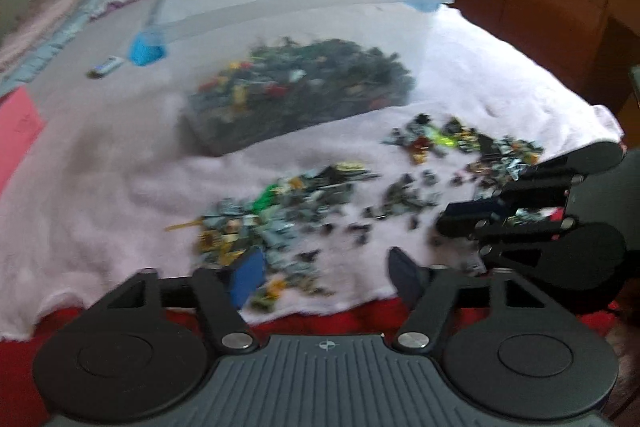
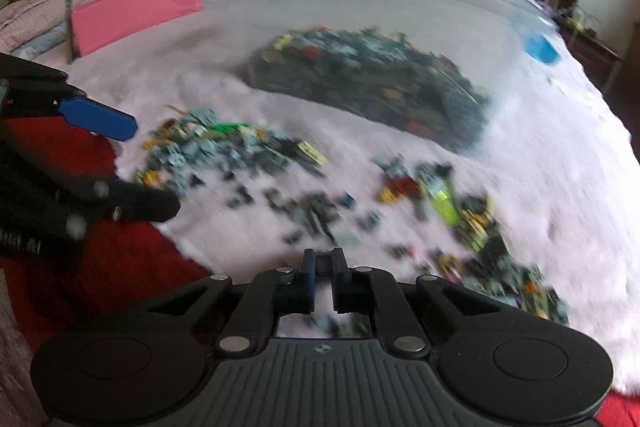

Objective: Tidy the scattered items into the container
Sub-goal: 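Close both grippers on Lego pieces in the pile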

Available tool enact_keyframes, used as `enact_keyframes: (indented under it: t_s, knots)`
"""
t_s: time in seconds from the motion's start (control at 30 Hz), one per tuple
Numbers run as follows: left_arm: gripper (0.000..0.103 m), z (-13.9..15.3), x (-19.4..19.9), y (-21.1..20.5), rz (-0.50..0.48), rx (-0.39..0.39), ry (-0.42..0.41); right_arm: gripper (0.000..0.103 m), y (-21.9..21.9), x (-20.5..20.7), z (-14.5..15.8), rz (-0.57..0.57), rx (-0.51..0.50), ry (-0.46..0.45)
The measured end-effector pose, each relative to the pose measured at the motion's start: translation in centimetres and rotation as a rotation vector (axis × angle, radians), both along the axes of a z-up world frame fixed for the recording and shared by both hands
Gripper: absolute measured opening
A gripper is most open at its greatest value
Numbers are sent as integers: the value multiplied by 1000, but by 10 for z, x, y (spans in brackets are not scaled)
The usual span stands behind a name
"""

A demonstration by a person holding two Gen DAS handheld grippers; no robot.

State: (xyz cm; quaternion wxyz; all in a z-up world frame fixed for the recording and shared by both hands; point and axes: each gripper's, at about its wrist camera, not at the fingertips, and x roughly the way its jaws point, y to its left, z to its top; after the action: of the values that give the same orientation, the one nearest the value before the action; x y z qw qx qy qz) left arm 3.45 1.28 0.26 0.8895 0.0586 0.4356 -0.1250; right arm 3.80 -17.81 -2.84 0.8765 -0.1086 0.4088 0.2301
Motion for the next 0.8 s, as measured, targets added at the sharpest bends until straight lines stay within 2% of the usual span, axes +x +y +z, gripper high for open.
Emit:
enact_keyframes:
  t_s: [0.03, 0.1, 0.13, 0.17, 0.27, 0.57, 0.8]
  knots:
    - [50, -3, 4, -4, -10, -11, 13, 8, -4, -1, -2, -12, 12, 6]
    - [47, -10, 12, -12, -29, -29, 35, 8, -8, -2, -4, -27, 33, 9]
    - [43, -14, 16, -16, -39, -35, 44, 8, -8, -2, -4, -28, 33, 7]
    - [35, -18, 18, -20, -46, -36, 52, 8, -7, -3, -6, -26, 30, 2]
    - [24, -30, 26, -28, -38, -23, 78, 8, -7, -5, -8, -22, 30, -8]
    - [9, -29, 28, -23, -38, -31, 78, 8, -10, -5, -9, -35, 65, -10]
    - [9, -14, 18, -18, -26, -53, 48, 8, -9, -8, -4, -39, 59, -25]
